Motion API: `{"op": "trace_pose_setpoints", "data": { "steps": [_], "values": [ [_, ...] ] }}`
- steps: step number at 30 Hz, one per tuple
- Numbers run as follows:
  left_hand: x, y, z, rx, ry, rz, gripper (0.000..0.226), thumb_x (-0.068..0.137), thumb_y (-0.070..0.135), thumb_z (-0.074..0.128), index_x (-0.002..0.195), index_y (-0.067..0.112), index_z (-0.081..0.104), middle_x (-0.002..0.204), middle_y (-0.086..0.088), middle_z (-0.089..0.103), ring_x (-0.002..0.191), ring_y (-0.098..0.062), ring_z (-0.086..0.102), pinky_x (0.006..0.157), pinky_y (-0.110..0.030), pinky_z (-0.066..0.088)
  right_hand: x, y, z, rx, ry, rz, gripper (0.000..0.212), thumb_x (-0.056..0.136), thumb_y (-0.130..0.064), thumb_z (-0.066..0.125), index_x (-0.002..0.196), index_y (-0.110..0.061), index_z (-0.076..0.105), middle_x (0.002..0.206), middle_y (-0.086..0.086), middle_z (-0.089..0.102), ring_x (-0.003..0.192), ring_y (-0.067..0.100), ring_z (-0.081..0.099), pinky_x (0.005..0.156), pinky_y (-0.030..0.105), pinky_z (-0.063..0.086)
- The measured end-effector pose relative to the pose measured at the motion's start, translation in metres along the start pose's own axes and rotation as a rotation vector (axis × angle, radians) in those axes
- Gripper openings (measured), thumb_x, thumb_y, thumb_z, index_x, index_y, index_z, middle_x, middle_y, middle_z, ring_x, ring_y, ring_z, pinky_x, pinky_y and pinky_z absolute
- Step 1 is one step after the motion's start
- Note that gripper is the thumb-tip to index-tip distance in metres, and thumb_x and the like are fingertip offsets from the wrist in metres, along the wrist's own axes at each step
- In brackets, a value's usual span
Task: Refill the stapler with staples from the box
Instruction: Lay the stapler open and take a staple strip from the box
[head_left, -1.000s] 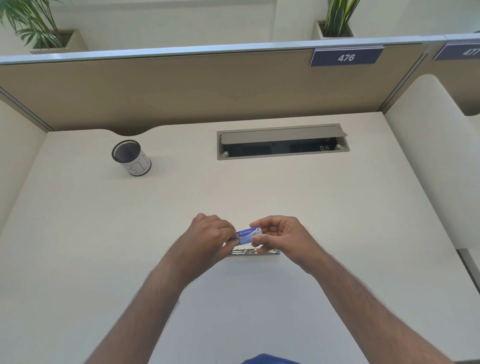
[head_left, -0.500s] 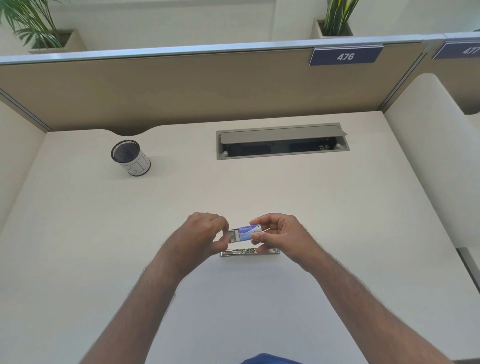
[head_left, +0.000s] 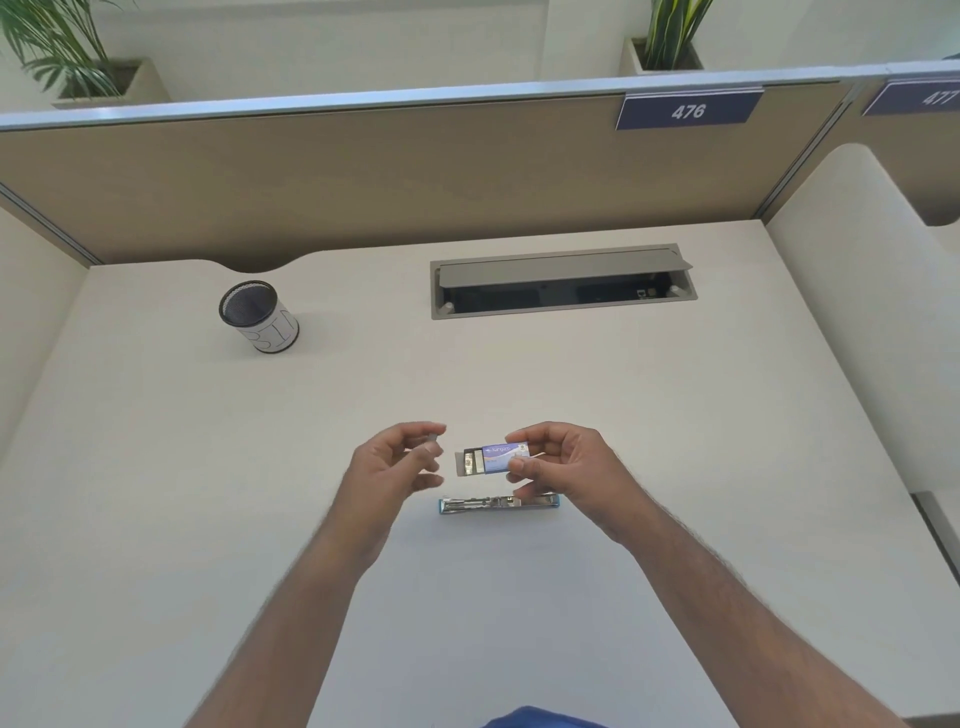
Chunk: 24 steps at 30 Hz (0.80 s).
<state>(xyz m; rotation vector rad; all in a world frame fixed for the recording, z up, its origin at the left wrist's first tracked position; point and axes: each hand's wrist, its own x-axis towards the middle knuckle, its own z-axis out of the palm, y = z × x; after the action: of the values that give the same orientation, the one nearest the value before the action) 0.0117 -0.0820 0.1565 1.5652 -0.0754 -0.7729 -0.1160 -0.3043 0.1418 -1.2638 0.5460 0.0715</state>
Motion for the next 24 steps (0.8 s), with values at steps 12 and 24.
{"op": "trace_pose_setpoints", "data": {
  "steps": [12, 24],
  "values": [
    [-0.003, -0.019, 0.013, -0.341, -0.012, -0.179, 0.017, 0.106, 0.005, 0.062, 0.122, 0.006, 0.067, 0.087, -0.004, 0.07, 0.067, -0.013, 0.058, 0.061, -0.024, 0.053, 0.0, -0.004, 0.002, 0.002, -0.007, -0.036, 0.027, 0.095, -0.001, 0.078, 0.121, -0.002, 0.074, 0.097, 0.011, 0.078, 0.089, 0.028, 0.077, 0.079, 0.038, 0.067],
    [-0.009, -0.013, 0.022, -0.208, -0.189, -0.209, 0.015, 0.109, 0.027, 0.059, 0.113, 0.015, 0.066, 0.077, 0.004, 0.04, 0.063, -0.014, 0.029, 0.057, -0.026, 0.036, 0.001, -0.006, 0.004, -0.002, 0.005, -0.052, 0.028, 0.094, -0.001, 0.078, 0.121, -0.003, 0.074, 0.099, 0.014, 0.078, 0.088, 0.027, 0.077, 0.079, 0.039, 0.067]
  ]
}}
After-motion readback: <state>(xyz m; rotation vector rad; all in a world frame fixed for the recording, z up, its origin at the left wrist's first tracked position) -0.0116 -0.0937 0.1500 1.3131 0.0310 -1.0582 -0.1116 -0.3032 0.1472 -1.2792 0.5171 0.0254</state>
